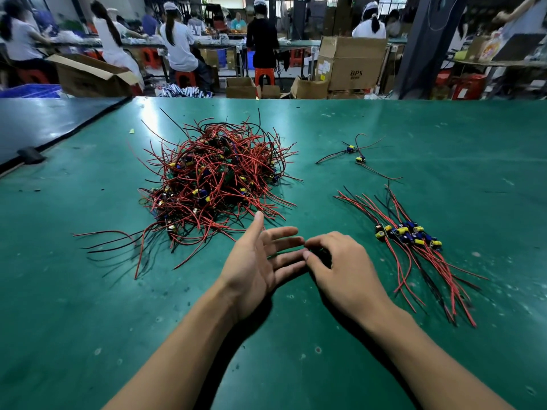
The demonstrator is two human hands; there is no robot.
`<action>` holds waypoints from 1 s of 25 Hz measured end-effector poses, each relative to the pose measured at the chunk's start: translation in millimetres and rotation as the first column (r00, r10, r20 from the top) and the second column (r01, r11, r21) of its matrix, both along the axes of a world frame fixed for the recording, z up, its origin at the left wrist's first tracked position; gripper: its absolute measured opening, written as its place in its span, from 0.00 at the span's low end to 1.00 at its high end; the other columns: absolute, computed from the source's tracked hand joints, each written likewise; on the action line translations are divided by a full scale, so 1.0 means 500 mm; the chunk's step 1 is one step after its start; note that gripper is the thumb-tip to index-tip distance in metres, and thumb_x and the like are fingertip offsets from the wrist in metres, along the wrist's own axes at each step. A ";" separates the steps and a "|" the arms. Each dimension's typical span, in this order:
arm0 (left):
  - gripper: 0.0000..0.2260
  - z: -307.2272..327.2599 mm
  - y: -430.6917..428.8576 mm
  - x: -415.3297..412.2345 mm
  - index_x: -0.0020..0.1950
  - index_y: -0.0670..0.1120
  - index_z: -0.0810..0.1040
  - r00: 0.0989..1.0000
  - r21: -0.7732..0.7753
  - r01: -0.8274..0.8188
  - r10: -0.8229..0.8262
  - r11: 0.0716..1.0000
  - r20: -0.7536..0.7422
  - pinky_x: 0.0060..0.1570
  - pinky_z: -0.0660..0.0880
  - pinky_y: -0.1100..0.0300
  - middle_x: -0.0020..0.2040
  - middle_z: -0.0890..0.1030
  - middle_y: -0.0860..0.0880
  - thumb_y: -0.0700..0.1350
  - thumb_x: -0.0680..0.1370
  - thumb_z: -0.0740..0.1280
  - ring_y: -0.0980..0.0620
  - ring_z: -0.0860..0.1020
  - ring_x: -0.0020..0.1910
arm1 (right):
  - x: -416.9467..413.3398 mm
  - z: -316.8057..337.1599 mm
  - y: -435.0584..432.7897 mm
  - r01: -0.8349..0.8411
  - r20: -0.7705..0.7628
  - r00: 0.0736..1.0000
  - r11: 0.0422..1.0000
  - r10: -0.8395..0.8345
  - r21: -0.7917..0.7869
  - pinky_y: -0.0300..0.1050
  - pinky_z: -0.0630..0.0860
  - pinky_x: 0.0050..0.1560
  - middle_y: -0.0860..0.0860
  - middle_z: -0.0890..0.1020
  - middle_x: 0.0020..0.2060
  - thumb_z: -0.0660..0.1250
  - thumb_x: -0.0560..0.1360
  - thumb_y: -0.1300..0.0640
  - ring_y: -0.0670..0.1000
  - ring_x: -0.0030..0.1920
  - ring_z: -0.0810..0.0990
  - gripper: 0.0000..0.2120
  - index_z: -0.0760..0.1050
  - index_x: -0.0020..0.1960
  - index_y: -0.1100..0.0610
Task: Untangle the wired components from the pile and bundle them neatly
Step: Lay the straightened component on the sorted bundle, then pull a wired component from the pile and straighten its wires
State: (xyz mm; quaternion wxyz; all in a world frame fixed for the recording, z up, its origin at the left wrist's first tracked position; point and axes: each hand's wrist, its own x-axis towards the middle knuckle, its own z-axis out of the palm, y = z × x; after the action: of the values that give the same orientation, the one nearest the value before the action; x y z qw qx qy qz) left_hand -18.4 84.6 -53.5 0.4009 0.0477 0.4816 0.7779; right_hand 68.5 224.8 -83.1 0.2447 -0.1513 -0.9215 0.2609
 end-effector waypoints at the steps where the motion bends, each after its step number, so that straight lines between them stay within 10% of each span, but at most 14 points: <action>1: 0.30 0.001 -0.001 -0.001 0.60 0.36 0.75 1.000 0.003 -0.020 0.020 1.000 0.005 0.57 0.78 0.45 0.58 0.80 0.35 0.63 0.80 0.55 0.39 0.80 0.53 | -0.005 0.000 -0.002 0.010 0.000 1.000 1.000 -0.010 -0.007 0.48 0.74 0.57 0.47 0.82 0.49 0.69 0.77 0.52 0.51 0.53 0.78 0.08 0.82 0.54 0.51; 17: 0.32 -0.011 -0.005 -0.044 0.57 0.44 0.81 0.936 0.209 -0.226 0.153 0.951 0.316 0.48 0.76 0.52 0.51 0.84 0.41 0.68 0.78 0.52 0.45 0.81 0.48 | -0.315 0.105 -0.142 -0.146 -0.033 0.989 0.989 0.146 -0.001 0.52 0.77 0.58 0.51 0.82 0.57 0.67 0.79 0.47 0.54 0.57 0.80 0.15 0.80 0.64 0.50; 21: 0.31 -0.022 -0.002 -0.055 0.55 0.45 0.80 0.924 0.219 -0.246 0.160 0.944 0.346 0.45 0.76 0.54 0.46 0.85 0.44 0.68 0.79 0.49 0.48 0.83 0.43 | -0.350 0.103 -0.150 -0.232 0.135 0.970 0.940 0.203 0.252 0.50 0.75 0.53 0.51 0.78 0.57 0.69 0.76 0.43 0.57 0.56 0.80 0.21 0.77 0.67 0.48; 25: 0.32 -0.020 -0.002 -0.050 0.57 0.45 0.78 0.931 0.237 -0.253 0.170 0.938 0.322 0.39 0.78 0.56 0.45 0.86 0.45 0.69 0.78 0.48 0.49 0.85 0.42 | -0.372 0.109 -0.148 -0.291 0.341 0.914 0.942 0.221 0.169 0.50 0.73 0.56 0.52 0.72 0.59 0.70 0.72 0.35 0.58 0.60 0.77 0.27 0.76 0.68 0.44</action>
State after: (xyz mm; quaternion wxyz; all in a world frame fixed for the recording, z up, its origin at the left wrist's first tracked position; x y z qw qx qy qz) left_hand -43.5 83.6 -63.5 0.3711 -0.0670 0.3058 0.8742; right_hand -117.5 151.0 -28.3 0.0719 -0.0412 -0.9834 0.1614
